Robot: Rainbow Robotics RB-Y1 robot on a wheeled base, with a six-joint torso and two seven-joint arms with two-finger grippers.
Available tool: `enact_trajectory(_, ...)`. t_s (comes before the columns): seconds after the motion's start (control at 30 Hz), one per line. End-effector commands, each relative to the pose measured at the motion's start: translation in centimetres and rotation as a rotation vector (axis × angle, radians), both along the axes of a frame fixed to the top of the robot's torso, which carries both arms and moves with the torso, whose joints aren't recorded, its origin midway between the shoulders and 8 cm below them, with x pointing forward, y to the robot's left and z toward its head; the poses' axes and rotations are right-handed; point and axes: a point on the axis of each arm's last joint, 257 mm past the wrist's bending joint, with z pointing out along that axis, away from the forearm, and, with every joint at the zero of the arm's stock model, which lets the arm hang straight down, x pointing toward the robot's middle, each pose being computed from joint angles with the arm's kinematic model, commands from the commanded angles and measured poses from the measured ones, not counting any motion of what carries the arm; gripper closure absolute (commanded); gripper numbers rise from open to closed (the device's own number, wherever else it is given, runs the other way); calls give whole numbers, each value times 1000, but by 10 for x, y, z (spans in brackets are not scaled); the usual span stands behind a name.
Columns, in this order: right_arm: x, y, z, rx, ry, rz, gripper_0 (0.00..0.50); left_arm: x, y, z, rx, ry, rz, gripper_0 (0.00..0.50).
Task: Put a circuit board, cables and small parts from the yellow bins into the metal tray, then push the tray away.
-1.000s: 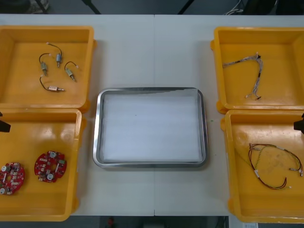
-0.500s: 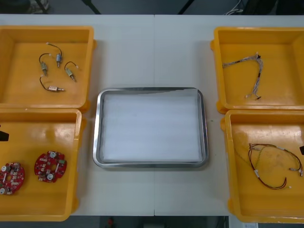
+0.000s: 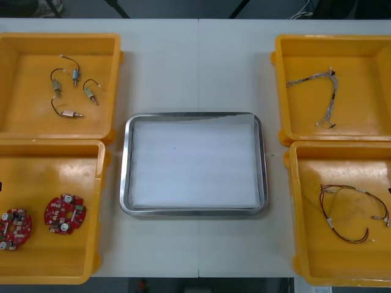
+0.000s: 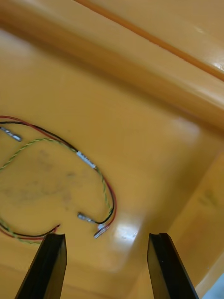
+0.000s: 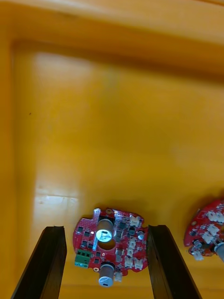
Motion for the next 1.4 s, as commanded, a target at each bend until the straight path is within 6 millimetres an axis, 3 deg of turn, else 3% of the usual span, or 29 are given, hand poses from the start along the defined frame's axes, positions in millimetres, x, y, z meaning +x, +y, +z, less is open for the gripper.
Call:
enact_trajectory(0.03,3,-14,-10,-51,11,42,0,-7,28,5,85,-8,-66,0)
enact_trajectory(0.33,13,-3,-33,-43,18,73,0,-13,27,-17,78,2,-76,0)
enact_trajectory(0.6,15,-7,-47,-40,27,75,0,-11,20,-37,69,-14,-90,0)
enact_trajectory(1.03,35,-10,-68,-54,-28,96,0,-24,14,-62,69,0,-106,0)
enact_trajectory(1.4,31,-6,-92,-37,4,101,0,-29,9,-79,77,-15,-130,0)
